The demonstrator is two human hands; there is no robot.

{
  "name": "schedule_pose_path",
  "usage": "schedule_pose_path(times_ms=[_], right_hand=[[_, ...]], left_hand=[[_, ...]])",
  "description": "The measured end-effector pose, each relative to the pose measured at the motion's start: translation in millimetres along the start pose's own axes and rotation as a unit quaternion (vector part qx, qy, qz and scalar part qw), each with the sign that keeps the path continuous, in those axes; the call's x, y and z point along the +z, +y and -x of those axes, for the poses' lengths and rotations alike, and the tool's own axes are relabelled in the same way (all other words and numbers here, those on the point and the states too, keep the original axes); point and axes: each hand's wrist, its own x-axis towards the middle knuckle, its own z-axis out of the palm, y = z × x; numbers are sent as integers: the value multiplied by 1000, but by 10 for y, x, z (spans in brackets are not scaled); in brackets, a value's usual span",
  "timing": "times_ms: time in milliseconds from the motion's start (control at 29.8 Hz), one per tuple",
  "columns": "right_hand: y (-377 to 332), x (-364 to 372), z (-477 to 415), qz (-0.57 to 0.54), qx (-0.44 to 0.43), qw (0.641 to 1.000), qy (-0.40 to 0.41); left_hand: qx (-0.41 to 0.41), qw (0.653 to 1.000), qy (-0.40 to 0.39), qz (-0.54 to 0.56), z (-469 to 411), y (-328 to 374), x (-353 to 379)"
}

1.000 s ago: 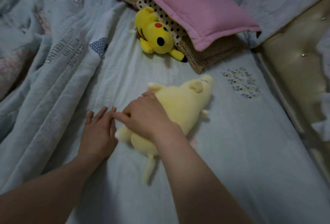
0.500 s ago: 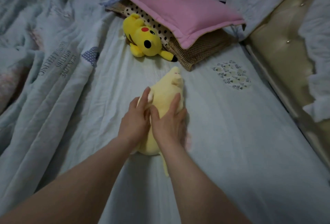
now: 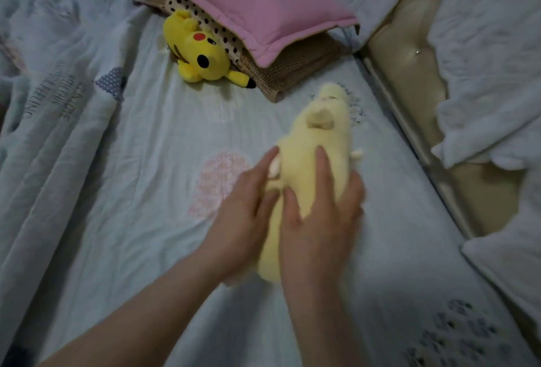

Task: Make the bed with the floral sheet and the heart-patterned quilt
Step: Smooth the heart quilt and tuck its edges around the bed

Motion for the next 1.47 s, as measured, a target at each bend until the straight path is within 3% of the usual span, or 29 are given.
schedule_pose_path(times_ms=[67, 168, 235, 436, 603, 637, 737, 838, 1006, 1307, 1408, 1475], right_hand=[[418, -341, -80, 88, 27, 995, -25], [942, -254, -22, 228, 82, 933, -265], [1164, -83, 26, 273, 59, 904, -325], [940, -94, -226, 233, 95, 892, -376], [388, -613, 287, 149, -71, 937, -306], [415, -639, 409, 126, -67, 943, -302], [108, -918, 1149, 81, -33, 921, -380], [-217, -1317, 1715, 102, -39, 868, -484], [-710, -1920, 2236, 110, -65, 832, -540], [-1632, -3018, 2679, 106, -114, 832, -533], [-1982, -3230, 2855, 101, -114, 834, -531], [-2099, -3272, 2928, 101, -109, 838, -526]], left_hand=[[-10, 999, -43, 17, 87, 129, 480], [-68, 980, -135, -128, 242, -135, 972], [-77, 951, -198, -225, 319, -283, 1080], [-114, 938, -233, -231, 314, -143, 740], [-142, 919, -203, -305, 1176, 93, 301], [-125, 917, -201, -321, 1245, 58, 315], [-167, 903, -180, -352, 1924, 230, -66], [-211, 890, -167, -369, 2502, 570, -462], [-230, 886, -171, -365, 3247, 992, -1002], [-258, 889, -89, -367, 4250, 2000, -1837], [-257, 889, -128, -357, 4510, 2223, -2135], [-244, 870, -142, -403, 4588, 2202, -2255]])
